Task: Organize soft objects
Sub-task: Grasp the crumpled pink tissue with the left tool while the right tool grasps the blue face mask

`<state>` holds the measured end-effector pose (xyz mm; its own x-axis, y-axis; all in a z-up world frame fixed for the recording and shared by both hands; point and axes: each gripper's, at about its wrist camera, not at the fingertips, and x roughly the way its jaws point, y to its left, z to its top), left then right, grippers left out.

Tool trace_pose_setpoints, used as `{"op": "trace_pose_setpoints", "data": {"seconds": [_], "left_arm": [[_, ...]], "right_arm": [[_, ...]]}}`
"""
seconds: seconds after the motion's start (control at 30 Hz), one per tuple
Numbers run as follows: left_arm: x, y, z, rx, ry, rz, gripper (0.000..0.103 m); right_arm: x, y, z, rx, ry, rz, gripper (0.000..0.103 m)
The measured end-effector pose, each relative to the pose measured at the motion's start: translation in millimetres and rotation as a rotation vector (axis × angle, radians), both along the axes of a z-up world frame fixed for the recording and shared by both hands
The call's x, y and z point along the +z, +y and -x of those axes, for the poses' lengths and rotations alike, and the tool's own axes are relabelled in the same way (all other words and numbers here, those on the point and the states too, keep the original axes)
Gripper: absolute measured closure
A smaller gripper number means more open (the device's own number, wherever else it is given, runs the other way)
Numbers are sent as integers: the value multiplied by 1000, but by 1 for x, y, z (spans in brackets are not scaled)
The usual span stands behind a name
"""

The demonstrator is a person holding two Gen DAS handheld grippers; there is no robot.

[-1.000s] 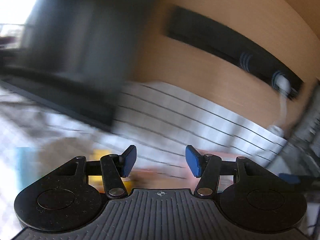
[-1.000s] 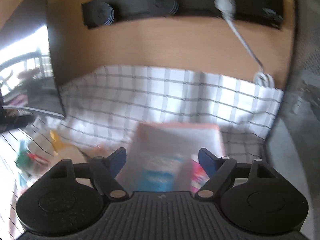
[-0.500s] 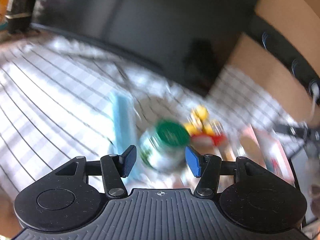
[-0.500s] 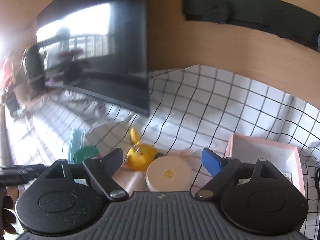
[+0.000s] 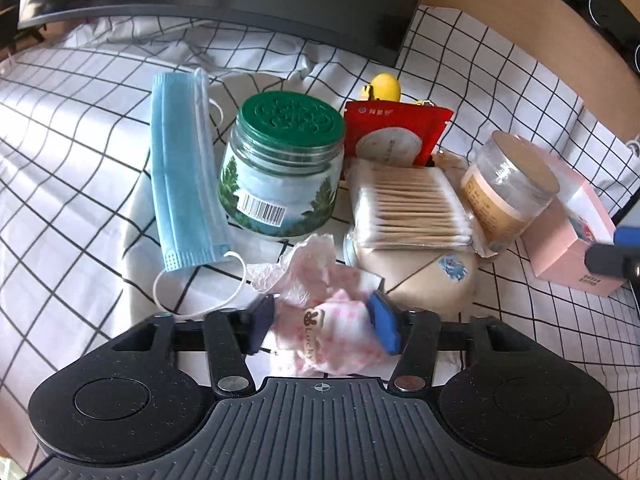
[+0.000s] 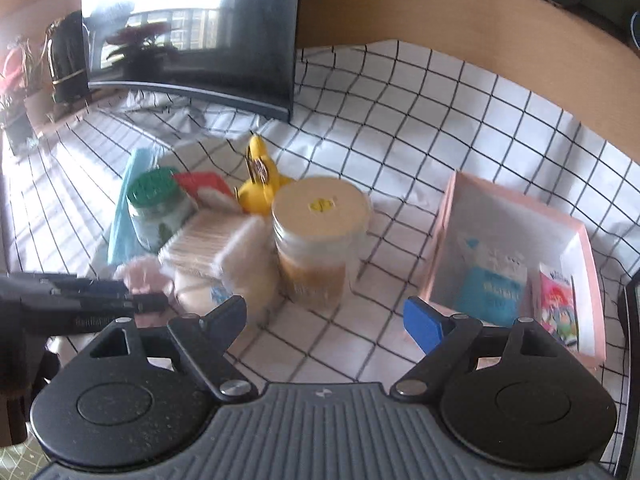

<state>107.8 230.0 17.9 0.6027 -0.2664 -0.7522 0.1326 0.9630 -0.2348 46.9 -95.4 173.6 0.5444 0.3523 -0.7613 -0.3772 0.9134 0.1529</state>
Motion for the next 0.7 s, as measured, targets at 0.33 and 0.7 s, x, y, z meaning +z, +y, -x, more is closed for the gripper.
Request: {"op": "trace_pose_setpoints", "data": {"seconds": [0.33,0.7], "left_arm": [[-10,25,2,74,92,168,78],[14,62,37,85,-16,168,90]], "right_arm": [[6,8,5,80,-49,23,17],[70,121,-51,327,3,-64,17]]}}
